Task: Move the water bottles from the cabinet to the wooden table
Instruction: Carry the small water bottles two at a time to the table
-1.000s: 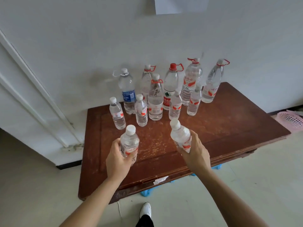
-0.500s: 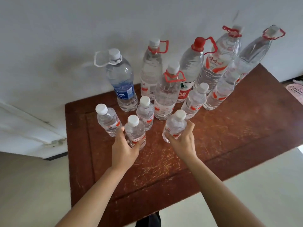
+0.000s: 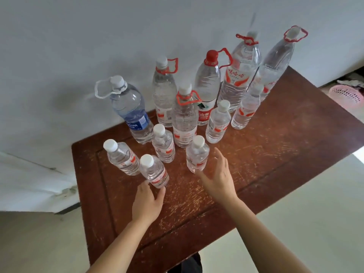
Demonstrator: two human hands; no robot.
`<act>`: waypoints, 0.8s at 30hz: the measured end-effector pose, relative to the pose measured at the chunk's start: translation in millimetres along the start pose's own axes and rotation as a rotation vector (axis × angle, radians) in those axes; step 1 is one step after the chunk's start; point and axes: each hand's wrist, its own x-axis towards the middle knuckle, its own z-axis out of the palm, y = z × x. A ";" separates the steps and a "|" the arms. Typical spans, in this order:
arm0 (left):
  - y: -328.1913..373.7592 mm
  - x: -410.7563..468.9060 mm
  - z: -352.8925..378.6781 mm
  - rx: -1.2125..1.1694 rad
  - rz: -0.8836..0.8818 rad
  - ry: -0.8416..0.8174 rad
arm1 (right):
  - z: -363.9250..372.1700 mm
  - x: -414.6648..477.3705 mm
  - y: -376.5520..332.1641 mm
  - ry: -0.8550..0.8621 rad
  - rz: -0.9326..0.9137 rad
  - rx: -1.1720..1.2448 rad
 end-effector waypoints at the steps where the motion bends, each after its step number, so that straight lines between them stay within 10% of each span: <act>1: 6.1 -5.2 -0.2 0.096 -0.029 -0.032 | -9.5 -7.4 3.3 0.024 0.004 -0.005; 11: 199.4 -88.7 22.6 0.090 0.534 0.028 | -214.4 -125.0 68.2 0.553 0.041 0.040; 24: 512.6 -410.3 166.3 -0.097 1.552 -0.016 | -503.3 -458.3 196.5 1.256 0.210 -0.383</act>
